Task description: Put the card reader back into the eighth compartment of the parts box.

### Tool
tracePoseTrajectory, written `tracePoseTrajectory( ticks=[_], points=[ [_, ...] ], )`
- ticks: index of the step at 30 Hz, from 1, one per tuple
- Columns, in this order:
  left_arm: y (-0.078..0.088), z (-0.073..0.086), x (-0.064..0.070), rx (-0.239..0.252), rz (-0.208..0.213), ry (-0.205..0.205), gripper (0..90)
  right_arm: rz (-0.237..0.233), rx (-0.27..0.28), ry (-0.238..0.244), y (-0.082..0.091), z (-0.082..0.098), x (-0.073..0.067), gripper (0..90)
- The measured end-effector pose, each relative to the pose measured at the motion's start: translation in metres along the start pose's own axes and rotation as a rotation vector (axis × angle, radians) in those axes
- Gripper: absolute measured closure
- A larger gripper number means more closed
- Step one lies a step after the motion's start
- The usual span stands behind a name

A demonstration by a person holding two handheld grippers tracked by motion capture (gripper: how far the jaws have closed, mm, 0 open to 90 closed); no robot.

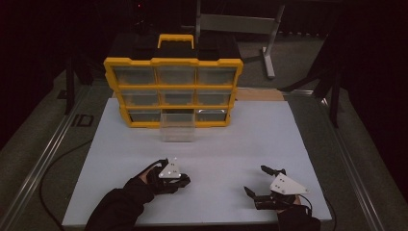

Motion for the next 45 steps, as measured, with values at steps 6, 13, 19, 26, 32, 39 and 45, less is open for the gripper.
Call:
tracePoseTrajectory(
  ticks=[6, 13, 19, 26, 32, 39, 45],
  points=[
    [0.004, -0.004, -0.004, -0.001, -0.001, 0.000, 73.3, -0.002, -0.001, 0.000, -0.001, 0.000, 0.000, 8.9],
    [0.011, -0.011, -0.010, 0.007, 0.001, 0.001, 73.3, 0.001, -0.001, -0.006, 0.000, 0.000, 0.000, 8.9],
    [0.021, -0.018, -0.018, 0.003, -0.018, -0.009, 73.2, -0.001, 0.001, -0.008, 0.000, 0.000, 0.000, 8.9],
    [0.030, -0.026, -0.027, 0.010, -0.028, -0.004, 73.2, -0.003, 0.003, -0.008, 0.000, 0.000, 0.000, 8.9],
    [0.035, -0.031, -0.034, 0.007, -0.032, -0.009, 73.2, -0.002, 0.005, -0.016, 0.000, 0.000, 0.000, 8.9],
    [0.042, -0.039, -0.043, 0.013, -0.052, -0.007, 73.2, -0.002, 0.004, -0.017, 0.000, 0.000, 0.000, 8.9],
    [0.049, -0.045, -0.052, 0.015, -0.072, -0.008, 73.2, -0.001, 0.005, -0.013, 0.000, 0.000, 0.000, 8.9]
  ],
)
Point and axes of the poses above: each handheld gripper's, and its own axes: y roughly backward along the jaws, z roughly out of its underside, x roughly to its right, the point moved 8 cm from there along -y, roughly forward along the jaws, and after that the axes turned 14 degrees about -y, right-handed, at the moved point
